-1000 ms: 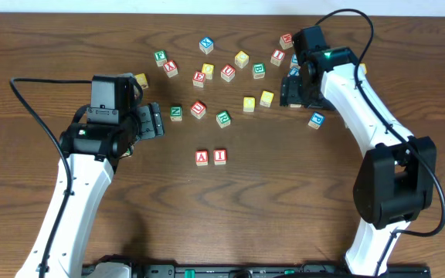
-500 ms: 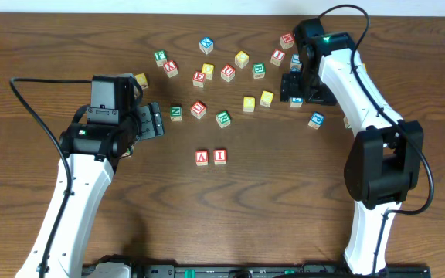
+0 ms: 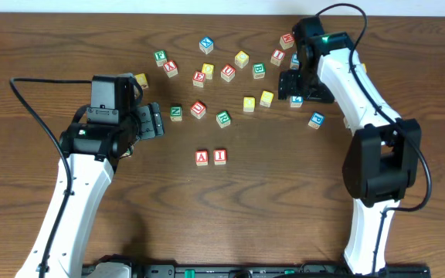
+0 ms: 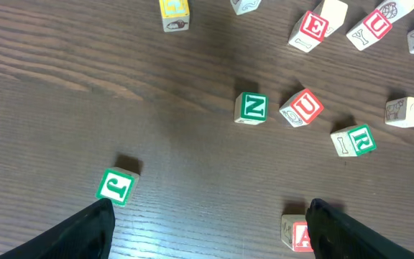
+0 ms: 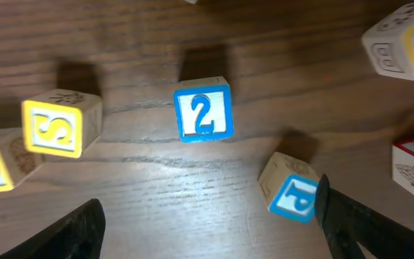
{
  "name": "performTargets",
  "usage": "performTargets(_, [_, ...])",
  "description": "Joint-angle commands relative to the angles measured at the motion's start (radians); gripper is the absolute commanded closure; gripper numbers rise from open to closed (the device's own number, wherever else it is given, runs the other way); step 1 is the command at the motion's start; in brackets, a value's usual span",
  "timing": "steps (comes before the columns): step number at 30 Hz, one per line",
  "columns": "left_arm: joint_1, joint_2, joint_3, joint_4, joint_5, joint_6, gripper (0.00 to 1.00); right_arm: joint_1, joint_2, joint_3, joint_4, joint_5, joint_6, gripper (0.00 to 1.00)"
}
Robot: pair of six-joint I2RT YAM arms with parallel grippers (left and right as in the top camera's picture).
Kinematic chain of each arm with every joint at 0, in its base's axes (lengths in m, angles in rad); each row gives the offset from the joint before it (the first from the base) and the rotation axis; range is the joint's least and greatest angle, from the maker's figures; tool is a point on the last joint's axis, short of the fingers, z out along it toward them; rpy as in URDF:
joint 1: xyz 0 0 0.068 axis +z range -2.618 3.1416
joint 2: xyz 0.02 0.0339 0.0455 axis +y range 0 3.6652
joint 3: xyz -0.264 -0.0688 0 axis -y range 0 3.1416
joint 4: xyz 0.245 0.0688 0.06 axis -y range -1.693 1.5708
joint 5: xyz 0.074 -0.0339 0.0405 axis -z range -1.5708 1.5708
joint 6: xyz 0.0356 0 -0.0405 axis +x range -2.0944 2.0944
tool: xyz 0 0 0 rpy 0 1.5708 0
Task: Spell out AI2
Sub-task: 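Lower the open right gripper down around the blue 2 block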
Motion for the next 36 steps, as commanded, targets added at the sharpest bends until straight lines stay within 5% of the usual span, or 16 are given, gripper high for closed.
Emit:
performTargets(1, [0.005,0.002,0.016,0.0,-0.012,0.014,0.16,-0.004,0.045,0.02,0.011,-0.003,-0.012,0.11])
performTargets(36, [0.005,0.004,0.016,0.0,-0.012,0.014,0.16,-0.025,0.135,0.02,0.122,0.04,-0.032,0.16])
